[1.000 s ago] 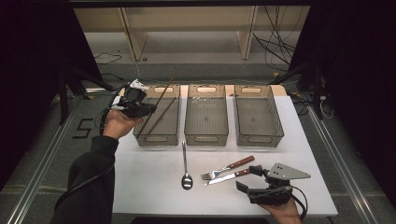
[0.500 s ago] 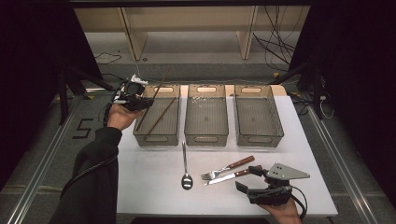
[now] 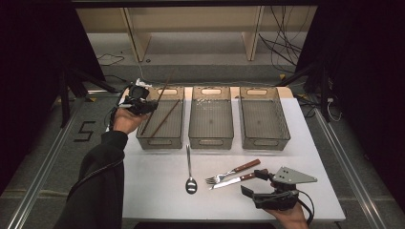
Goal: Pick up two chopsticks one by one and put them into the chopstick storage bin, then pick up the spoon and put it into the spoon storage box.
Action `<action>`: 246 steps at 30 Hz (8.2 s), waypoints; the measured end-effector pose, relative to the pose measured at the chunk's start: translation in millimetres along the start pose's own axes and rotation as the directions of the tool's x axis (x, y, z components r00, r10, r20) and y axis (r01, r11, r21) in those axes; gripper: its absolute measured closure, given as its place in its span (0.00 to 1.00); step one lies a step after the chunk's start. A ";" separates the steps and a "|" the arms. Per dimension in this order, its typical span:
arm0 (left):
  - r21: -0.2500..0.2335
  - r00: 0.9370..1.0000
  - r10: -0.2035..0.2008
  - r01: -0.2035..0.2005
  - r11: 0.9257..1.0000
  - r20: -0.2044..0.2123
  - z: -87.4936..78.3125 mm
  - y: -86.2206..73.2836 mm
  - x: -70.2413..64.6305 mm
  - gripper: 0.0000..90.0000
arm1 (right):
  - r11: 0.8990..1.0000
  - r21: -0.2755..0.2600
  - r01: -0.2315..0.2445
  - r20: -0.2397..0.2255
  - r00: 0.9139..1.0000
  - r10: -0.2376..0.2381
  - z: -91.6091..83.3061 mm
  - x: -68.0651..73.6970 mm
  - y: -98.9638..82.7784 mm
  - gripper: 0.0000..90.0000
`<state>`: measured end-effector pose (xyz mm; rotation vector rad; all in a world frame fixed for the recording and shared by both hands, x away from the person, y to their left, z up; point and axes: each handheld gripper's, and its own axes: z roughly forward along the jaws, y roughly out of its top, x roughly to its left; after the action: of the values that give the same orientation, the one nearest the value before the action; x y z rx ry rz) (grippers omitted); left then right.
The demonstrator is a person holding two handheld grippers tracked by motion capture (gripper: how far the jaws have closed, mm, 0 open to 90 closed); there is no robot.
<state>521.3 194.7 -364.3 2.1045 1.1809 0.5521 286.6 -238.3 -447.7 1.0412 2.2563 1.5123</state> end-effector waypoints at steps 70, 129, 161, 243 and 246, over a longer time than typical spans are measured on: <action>0.046 0.985 -0.147 0.143 0.989 0.095 -47.6 -67.6 -104.1 0.23 | 1.000 0.004 0.001 0.007 1.000 -0.001 0.4 1.0 -0.3 0.26; 0.279 0.974 -0.142 0.089 0.956 0.178 26.7 -110.2 -171.7 0.39 | 1.000 0.005 0.004 0.011 1.000 -0.004 -0.2 -0.5 -0.9 0.26; 0.319 0.989 -0.043 -0.005 0.948 0.142 29.0 -106.7 -166.8 0.78 | 1.000 0.009 0.010 0.013 1.000 -0.010 0.8 0.6 -0.6 0.26; 0.517 0.994 -0.004 -0.055 0.854 0.111 38.4 -87.1 -164.6 0.76 | 1.000 0.010 0.019 0.009 1.000 -0.019 2.8 1.3 0.9 0.26; 0.515 0.993 -0.003 -0.057 0.856 0.114 38.0 -87.6 -162.5 0.83 | 1.000 0.011 0.019 0.009 1.000 -0.019 2.7 1.0 0.9 0.26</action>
<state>411.9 75.1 -460.5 2.5652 1.3457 0.1211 287.7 -235.5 -447.9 1.0248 2.2638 1.4867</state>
